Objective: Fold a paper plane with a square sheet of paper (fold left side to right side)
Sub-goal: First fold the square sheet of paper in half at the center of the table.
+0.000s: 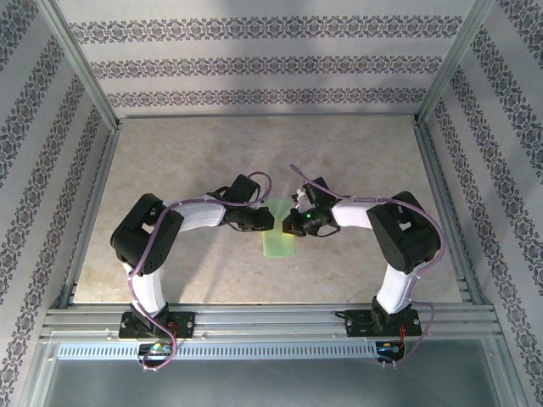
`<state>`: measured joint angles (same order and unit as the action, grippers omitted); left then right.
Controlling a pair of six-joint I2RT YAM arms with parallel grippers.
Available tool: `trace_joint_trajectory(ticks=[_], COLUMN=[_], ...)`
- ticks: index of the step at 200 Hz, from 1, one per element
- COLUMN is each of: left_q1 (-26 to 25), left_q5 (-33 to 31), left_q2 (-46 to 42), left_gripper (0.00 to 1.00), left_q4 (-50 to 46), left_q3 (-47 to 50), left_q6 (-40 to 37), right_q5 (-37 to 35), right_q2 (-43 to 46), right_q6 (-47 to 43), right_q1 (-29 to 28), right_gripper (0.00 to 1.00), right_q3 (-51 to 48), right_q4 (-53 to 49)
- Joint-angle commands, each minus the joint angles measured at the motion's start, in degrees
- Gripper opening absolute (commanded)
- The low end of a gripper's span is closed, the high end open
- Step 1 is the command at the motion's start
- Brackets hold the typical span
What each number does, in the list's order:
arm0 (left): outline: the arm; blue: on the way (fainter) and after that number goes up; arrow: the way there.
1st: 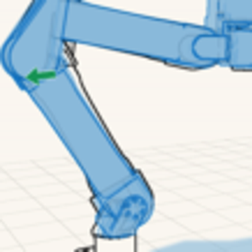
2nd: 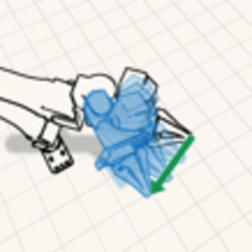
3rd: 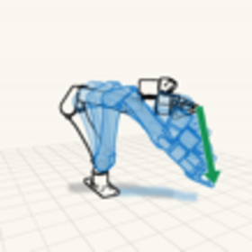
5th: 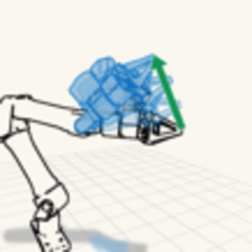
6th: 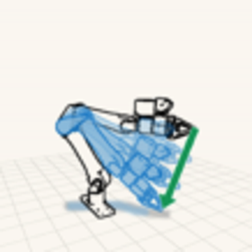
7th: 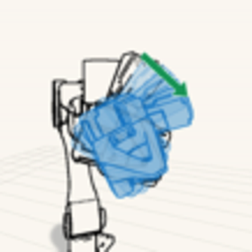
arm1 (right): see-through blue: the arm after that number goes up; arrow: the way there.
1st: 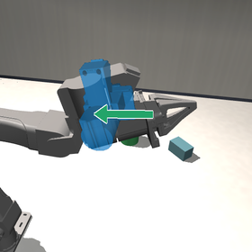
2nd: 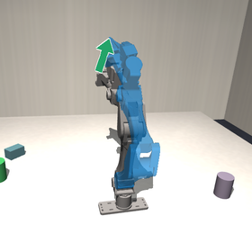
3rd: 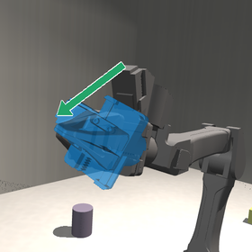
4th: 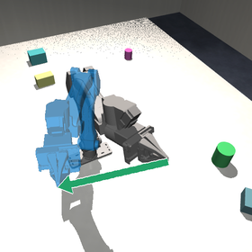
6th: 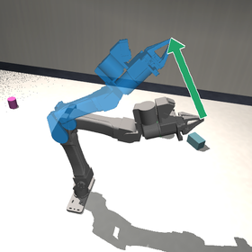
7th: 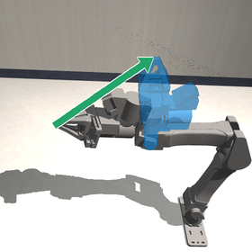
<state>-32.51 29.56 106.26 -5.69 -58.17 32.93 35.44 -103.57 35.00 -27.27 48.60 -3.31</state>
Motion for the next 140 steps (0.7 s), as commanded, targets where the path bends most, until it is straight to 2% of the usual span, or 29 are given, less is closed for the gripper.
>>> trace_joint_trajectory(ticks=[1,75,140], left_q1=[1.65,4.7,6.8], left_q5=[-1.45,-1.01,-1.41], left_q2=[1.45,0.64,-5.91], left_gripper=[0.17,0.17,0.13], left_q4=[-0.85,1.41,-1.5], left_q3=[2.28,5.94,5.84], left_q6=[-1.87,-2.21,-5.49], right_q5=[-7.31,-8.11,-7.67], right_q2=[-3.76,-3.04,-3.04], right_q6=[-1.36,-1.61,-1.96], right_q1=[-0.42,-0.07,0.02], right_gripper=[0.0,0.0,0.0], right_q3=[-2.14,-3.16,-3.07], right_q4=[-6.46,-6.73,-6.71])
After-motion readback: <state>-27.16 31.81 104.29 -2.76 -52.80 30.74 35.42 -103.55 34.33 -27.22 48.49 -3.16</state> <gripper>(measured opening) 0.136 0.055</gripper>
